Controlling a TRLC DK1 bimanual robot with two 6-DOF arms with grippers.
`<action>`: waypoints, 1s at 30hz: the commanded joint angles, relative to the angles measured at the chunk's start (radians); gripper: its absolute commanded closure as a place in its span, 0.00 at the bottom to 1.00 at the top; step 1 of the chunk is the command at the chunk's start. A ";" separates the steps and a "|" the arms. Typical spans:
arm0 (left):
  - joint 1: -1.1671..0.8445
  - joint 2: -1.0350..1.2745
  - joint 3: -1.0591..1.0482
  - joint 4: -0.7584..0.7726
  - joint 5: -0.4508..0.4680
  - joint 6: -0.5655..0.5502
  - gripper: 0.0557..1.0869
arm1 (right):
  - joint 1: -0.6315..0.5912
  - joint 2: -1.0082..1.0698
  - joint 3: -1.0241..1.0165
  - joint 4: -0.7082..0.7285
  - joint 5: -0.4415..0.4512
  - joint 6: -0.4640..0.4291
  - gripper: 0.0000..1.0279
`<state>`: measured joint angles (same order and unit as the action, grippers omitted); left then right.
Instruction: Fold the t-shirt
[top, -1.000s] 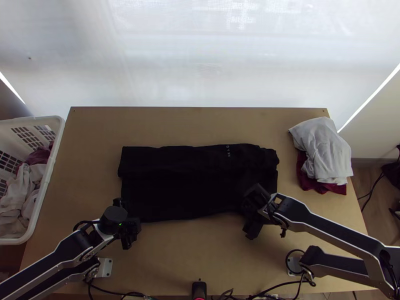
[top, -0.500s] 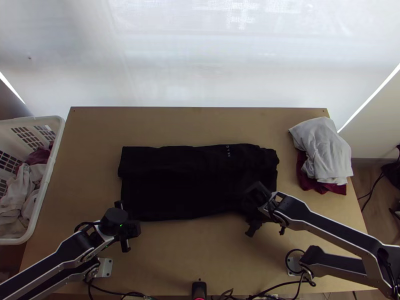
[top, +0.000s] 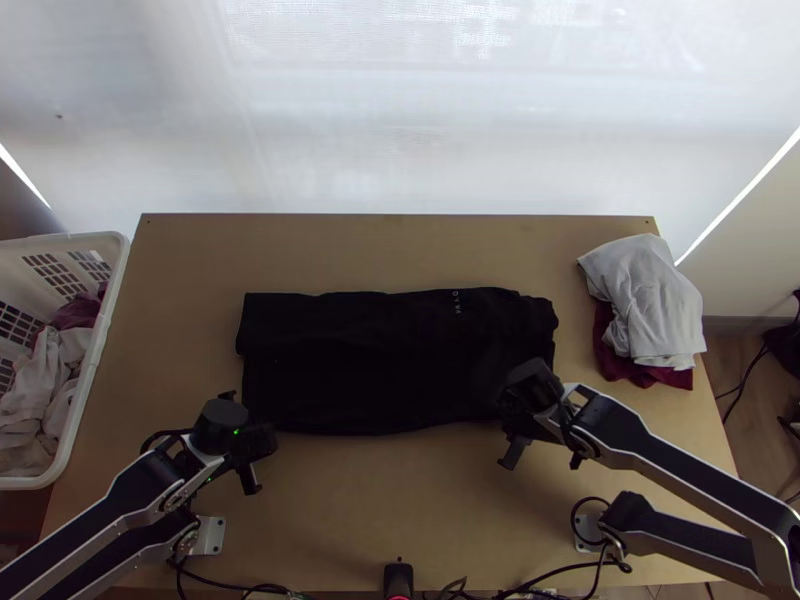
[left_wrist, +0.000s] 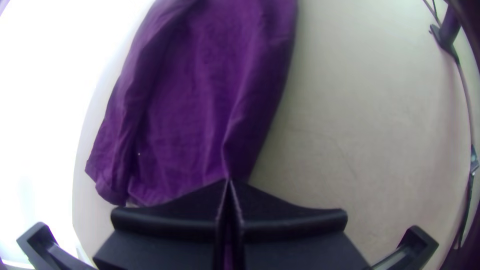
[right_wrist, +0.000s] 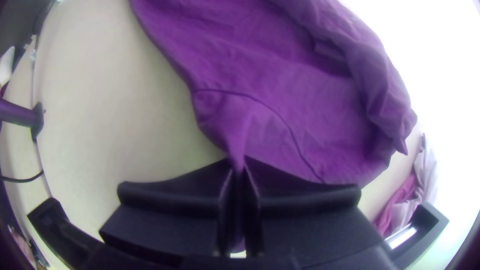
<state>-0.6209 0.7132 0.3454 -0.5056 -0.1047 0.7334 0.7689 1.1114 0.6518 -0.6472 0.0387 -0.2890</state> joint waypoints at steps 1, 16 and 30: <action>0.110 0.025 0.132 -0.076 0.051 -0.034 0.96 | -0.039 -0.079 0.048 -0.080 -0.037 0.008 0.97; 0.319 0.367 0.379 0.032 0.092 -0.049 0.96 | -0.238 0.117 0.216 -0.057 -0.108 -0.113 0.97; 0.337 0.548 0.446 0.124 0.089 -0.049 0.96 | -0.315 0.334 0.414 -0.091 -0.177 -0.276 0.97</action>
<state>-0.2989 1.1767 0.7547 -0.4213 -0.0147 0.6807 0.4976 1.3422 0.9733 -0.7105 -0.1143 -0.4801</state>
